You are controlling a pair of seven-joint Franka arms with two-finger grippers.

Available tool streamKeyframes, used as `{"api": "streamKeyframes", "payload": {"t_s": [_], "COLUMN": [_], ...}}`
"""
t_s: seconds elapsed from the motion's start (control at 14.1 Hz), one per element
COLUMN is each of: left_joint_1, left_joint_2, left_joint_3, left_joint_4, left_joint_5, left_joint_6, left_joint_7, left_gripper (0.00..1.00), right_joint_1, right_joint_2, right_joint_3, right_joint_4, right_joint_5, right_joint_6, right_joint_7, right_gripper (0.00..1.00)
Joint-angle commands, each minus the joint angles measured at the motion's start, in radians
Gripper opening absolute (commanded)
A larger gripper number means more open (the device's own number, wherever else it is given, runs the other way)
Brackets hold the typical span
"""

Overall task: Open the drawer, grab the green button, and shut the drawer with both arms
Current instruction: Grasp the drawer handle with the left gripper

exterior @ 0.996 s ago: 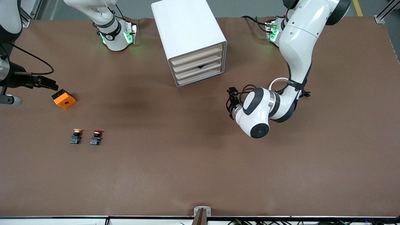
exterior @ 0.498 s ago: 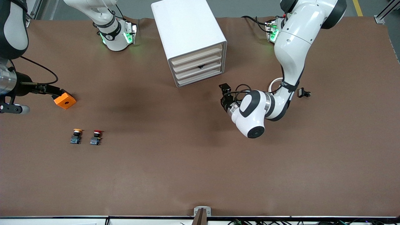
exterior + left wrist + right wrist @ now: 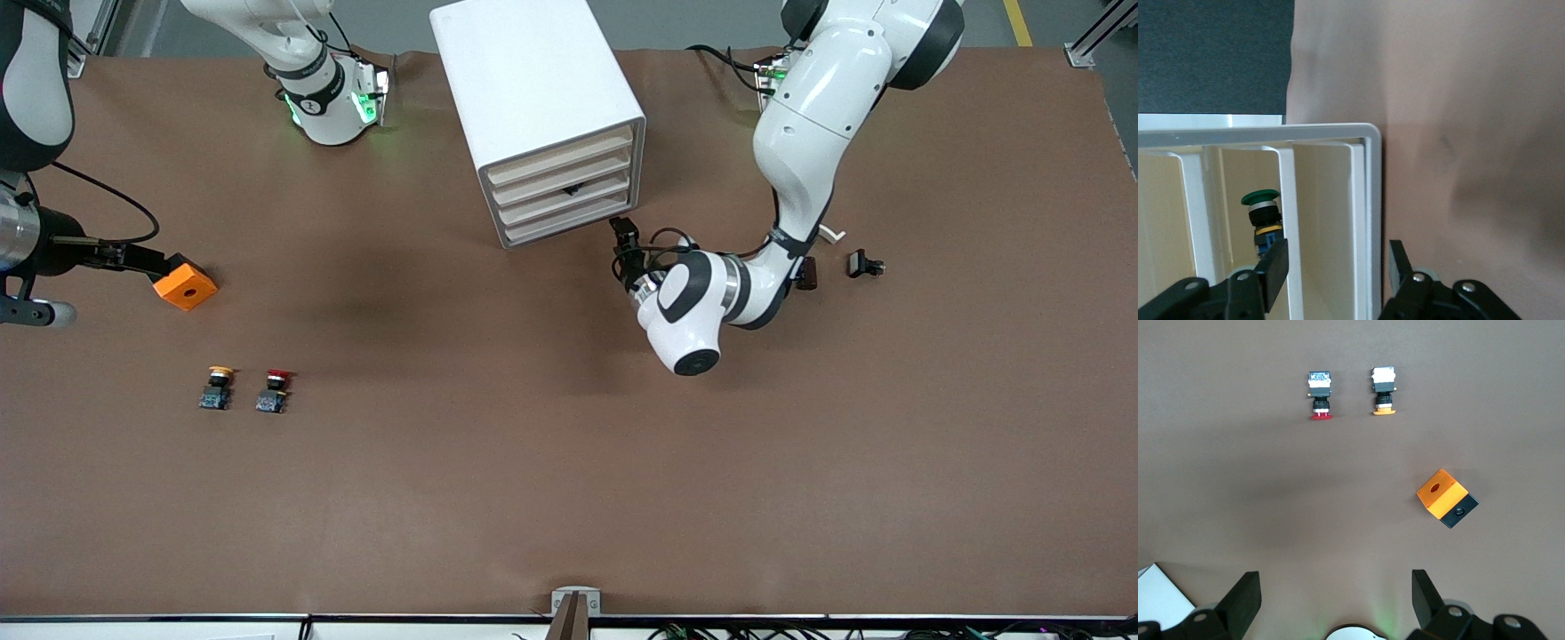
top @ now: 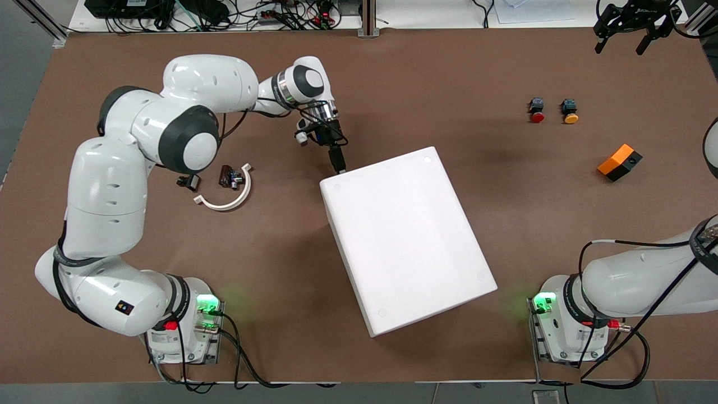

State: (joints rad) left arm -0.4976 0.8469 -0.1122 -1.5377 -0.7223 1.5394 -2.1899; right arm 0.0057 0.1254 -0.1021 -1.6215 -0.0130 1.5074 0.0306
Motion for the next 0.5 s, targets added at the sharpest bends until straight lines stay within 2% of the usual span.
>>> {"api": "streamKeyframes", "payload": {"t_s": [0.0, 0.28, 0.43], "left_joint_1": [-0.027, -0.078, -0.102], "left_joint_2": [-0.017, -0.011, -0.008], "left_joint_3": [0.005, 0.005, 0.006], "left_joint_4": [-0.030, -0.033, -0.036], "left_joint_5": [-0.035, -0.066, -0.095], "left_joint_6": [-0.007, -0.018, -0.016], "left_joint_7": [-0.017, -0.030, -0.030], "left_gripper": [0.65, 0.64, 0.57], "right_joint_1": [-0.012, 0.000, -0.012], "right_joint_2": [0.016, 0.016, 0.017], "right_joint_3": [0.012, 0.013, 0.015], "right_joint_4": [0.023, 0.032, 0.031], "right_joint_5": [-0.010, -0.030, -0.018], "right_joint_6": [-0.006, -0.006, -0.003], "right_joint_7": [-0.006, 0.006, 0.005], "right_gripper": [1.00, 1.00, 1.00]}}
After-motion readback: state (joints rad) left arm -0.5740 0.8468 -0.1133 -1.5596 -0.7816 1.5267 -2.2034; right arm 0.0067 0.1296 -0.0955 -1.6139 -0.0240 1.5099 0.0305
